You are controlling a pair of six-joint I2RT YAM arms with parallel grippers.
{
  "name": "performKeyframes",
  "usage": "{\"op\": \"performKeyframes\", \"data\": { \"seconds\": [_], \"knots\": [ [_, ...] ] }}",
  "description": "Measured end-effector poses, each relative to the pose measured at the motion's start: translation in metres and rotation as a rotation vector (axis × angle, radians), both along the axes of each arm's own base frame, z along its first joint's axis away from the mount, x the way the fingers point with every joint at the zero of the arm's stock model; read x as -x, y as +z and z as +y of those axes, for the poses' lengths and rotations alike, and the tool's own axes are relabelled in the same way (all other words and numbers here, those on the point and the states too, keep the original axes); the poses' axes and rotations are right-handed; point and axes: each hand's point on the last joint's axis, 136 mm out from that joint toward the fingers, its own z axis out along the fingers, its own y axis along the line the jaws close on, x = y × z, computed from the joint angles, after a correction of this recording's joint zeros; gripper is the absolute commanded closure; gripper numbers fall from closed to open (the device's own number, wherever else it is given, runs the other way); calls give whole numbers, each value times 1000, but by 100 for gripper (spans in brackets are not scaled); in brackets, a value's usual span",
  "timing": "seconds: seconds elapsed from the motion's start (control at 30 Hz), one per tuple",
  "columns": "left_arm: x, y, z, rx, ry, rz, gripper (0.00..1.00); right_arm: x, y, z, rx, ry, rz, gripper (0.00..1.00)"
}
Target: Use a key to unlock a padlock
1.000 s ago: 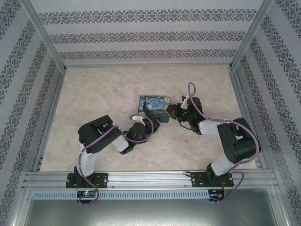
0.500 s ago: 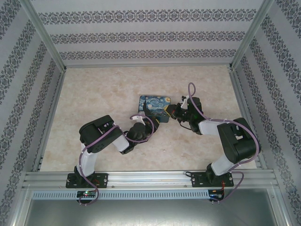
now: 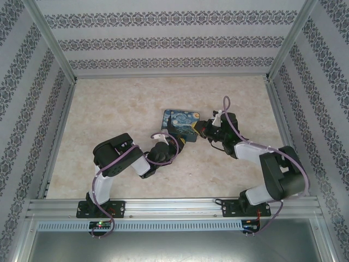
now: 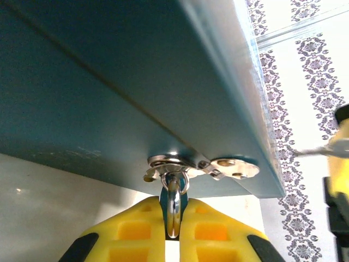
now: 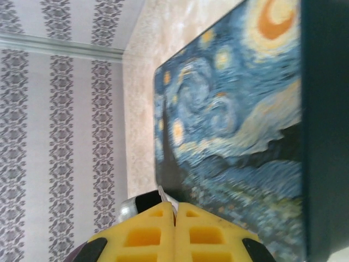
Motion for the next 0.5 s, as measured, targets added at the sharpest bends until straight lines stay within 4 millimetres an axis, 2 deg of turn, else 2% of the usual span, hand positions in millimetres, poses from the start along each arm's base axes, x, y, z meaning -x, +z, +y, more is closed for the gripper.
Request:
{"op": "performKeyframes", "data": {
  "seconds": [0.1,0.17,0.4,0.5],
  "knots": [
    [1,1,-2,18,-10,12,100,15,8,-2,-14,14,-26,100],
    [1,2,-3,32,-19,24,100,28,5,-6,-16,22,-21,100],
    [7,6,-6,60,-76,83,100,74,-27,-17,-4,37,44,100],
    [8,8,-7,76,-99,105,100,87,-38,-21,2,37,67,100]
  ]
}}
